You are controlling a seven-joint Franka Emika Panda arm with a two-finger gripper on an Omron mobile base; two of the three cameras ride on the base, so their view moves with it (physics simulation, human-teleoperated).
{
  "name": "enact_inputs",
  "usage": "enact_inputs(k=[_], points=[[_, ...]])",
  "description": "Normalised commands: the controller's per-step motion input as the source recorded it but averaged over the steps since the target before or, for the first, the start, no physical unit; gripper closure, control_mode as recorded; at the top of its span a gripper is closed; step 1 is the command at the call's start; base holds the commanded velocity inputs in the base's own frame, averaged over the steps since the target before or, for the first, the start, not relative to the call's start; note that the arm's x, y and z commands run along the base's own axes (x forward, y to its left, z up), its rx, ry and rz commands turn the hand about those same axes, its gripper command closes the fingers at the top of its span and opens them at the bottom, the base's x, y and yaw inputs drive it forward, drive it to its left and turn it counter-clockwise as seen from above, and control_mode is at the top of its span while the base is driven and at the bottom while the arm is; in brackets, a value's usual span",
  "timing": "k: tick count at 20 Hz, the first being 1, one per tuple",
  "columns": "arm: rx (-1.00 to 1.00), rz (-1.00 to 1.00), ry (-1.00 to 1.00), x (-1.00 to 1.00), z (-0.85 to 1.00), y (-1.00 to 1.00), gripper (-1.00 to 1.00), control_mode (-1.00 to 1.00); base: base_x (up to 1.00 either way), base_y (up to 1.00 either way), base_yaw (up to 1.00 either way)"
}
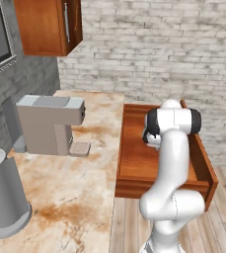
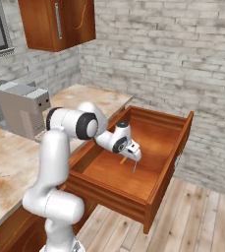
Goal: Organize the utensils by type. Pick up the wooden spoons from the counter and place them in the open cabinet. Then pick up the metallic utensils from the counter and place them in the open drawer.
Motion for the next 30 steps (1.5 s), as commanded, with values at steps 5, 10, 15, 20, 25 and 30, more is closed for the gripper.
enact_inputs(k=[5,10,15,20,25,30], points=[[0.0,0.0,-0.01,0.38,-0.32,-0.09,1.0,-1.0,0.0,0.0,0.0],[0.0,0.0,-0.01,0.27,-0.37,-0.08,1.0,-1.0,0.0,0.0,0.0],[0.0,0.0,-0.01,0.17,-0.39,-0.08,1.0,-1.0,0.0,0.0,0.0],[0.0,0.0,-0.02,0.16,-0.4,-0.08,1.0,-1.0,0.0,0.0,0.0],[0.0,0.0,-0.02,0.18,-0.35,-0.09,1.0,-1.0,0.0,0.0,0.0],[0.0,0.0,-0.02,0.2,-0.38,-0.09,1.0,-1.0,0.0,0.0,0.0]])
